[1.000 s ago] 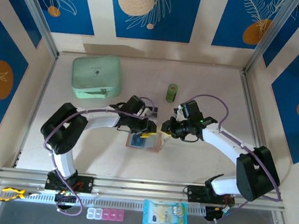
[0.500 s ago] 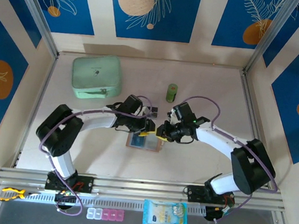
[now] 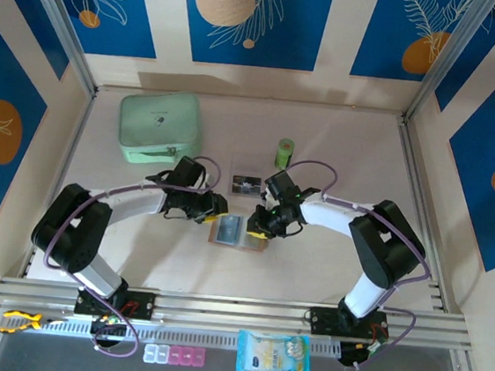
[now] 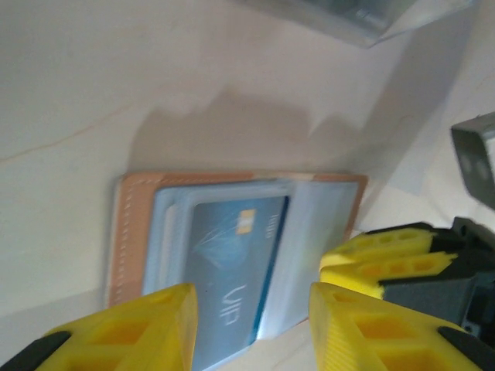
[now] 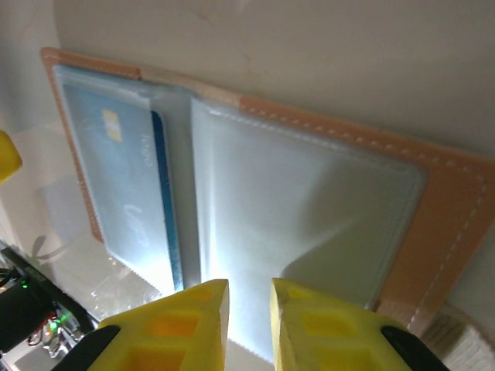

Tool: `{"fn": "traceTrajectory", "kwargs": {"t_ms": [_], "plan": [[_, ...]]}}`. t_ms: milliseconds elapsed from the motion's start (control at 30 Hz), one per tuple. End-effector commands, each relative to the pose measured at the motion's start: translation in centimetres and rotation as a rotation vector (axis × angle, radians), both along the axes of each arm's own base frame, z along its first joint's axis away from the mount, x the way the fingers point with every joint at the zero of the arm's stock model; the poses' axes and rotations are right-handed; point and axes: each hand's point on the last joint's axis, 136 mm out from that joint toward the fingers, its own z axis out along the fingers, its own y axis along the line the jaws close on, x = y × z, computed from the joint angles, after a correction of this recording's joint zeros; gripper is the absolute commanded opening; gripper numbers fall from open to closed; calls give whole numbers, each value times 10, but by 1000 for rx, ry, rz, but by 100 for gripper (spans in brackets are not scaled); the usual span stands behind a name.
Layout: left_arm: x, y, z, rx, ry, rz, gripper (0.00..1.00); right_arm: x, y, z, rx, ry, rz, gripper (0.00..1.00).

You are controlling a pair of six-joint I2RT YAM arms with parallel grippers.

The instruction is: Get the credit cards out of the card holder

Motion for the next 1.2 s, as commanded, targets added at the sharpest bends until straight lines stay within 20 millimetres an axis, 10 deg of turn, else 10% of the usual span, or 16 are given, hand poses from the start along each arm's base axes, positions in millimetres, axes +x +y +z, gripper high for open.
{"fn": "traceTrajectory", "kwargs": {"t_ms": [0,633,1167], "plan": [[-6,9,-2,16,-3,5,42,5,-1,-4,-28,-13,23,23],[-12,13,-10,13,17,25,37,14,1,4,-42,-45,66,22],[-19,7,-26,4,49,19,14,13,48,36,185,-12,89,25]]}}
